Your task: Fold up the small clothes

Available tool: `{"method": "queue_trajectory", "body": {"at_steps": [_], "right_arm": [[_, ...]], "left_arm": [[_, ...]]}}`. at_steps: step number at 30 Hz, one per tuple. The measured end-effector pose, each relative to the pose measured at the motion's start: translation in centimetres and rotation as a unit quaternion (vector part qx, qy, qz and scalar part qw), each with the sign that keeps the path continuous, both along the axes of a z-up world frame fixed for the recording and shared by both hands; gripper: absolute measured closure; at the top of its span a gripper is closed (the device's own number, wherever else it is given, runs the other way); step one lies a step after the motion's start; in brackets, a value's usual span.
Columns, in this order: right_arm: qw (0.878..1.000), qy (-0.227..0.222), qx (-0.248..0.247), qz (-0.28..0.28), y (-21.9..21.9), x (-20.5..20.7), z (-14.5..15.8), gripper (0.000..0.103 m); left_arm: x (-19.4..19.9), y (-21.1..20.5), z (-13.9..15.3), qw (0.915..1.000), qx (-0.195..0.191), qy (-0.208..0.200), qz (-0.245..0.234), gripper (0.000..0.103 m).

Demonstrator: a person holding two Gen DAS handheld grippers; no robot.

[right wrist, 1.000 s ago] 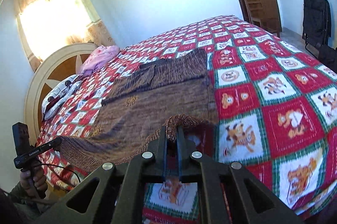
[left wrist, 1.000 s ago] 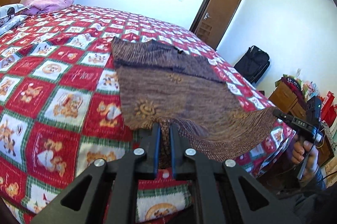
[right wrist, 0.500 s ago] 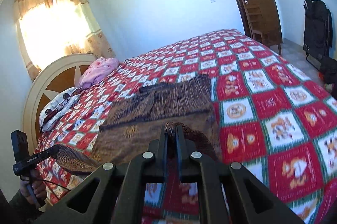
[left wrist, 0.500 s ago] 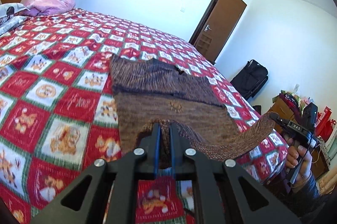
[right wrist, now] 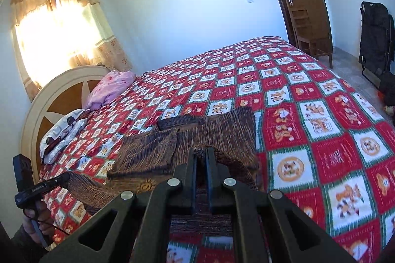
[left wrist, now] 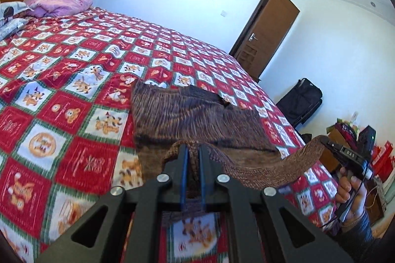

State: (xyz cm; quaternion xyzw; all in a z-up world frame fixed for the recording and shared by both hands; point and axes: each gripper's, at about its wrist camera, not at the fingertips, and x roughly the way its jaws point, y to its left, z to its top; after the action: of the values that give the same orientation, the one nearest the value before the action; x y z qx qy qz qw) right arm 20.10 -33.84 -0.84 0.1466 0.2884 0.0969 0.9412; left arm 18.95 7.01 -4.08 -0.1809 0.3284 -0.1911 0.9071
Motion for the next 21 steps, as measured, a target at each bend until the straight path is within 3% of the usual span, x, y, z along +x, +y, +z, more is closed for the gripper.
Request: {"method": "queue_trajectory", "body": {"at_steps": [13,21], "right_arm": [[0.999,0.026,-0.012,-0.024,-0.8,8.5,-0.6,0.097],[0.998,0.054,-0.031,-0.030,0.2,14.3,-2.4,0.097]], "left_arm": [[8.4,-0.7,-0.1,0.9998,0.010,0.012,0.010,0.094],[13.5,-0.4,-1.2,0.9992,0.014,0.029,0.024,0.094]]}}
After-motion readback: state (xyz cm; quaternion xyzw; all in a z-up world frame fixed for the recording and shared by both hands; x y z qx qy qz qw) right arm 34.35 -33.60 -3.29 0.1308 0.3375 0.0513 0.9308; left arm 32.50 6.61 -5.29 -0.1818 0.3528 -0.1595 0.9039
